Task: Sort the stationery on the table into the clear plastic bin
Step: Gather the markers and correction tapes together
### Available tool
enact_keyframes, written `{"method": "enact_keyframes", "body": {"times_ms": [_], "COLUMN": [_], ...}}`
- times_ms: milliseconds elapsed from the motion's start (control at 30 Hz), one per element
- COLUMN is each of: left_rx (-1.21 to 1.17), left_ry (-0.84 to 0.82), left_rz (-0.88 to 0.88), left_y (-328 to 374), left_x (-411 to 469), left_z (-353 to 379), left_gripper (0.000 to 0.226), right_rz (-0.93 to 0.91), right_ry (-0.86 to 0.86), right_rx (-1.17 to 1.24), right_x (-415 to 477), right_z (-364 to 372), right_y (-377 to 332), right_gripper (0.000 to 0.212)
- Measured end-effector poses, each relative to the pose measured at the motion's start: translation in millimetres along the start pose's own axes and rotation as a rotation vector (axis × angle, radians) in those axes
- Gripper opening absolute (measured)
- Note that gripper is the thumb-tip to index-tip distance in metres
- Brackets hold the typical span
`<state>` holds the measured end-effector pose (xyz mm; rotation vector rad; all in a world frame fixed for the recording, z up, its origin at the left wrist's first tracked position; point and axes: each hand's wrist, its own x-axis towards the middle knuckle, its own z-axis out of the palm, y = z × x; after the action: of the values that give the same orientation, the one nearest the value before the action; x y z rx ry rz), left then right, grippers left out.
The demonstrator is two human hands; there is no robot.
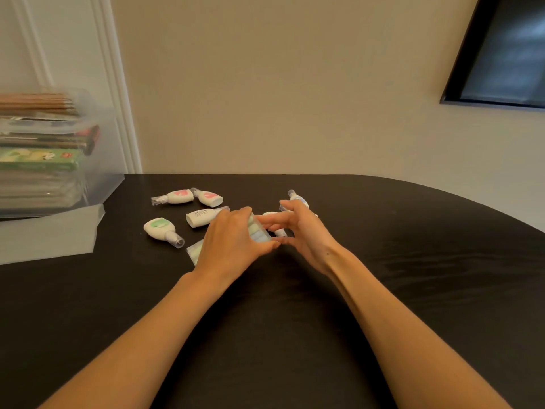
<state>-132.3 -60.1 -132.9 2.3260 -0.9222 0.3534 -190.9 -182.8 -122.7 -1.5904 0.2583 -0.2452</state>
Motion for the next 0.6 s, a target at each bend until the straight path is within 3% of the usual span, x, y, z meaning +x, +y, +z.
{"method": "enact_keyframes", "body": {"times_ms": [100,233,433,600], "left_rx": [-0.084,-0.484,-0.803,-0.996], "left_ry": [0.069,0.268,0.262,0.184], "left_rz": [-0.042,-0.242,-0.201,-0.230], "left_y": [1,-3,5,8], "left_x": [0,11,10,6], "left_z": [-5,-12,-6,-4], "left_gripper": [0.071,0.066,0.044,0.053], "right_rz": [-0.024,-0.063,0.010,-0.049], "right_ry": [0.016,0.192,-0.053,-0.019], "right_rx": [0.023,0.203,0.064,0.112], "right_x": [-1,-1,-3,-5], "right_z": [-5,-20,-5,3], "right_y": [-3,-4,1,-2], "right_gripper": [0.052,0.039,0.019,0.028]}}
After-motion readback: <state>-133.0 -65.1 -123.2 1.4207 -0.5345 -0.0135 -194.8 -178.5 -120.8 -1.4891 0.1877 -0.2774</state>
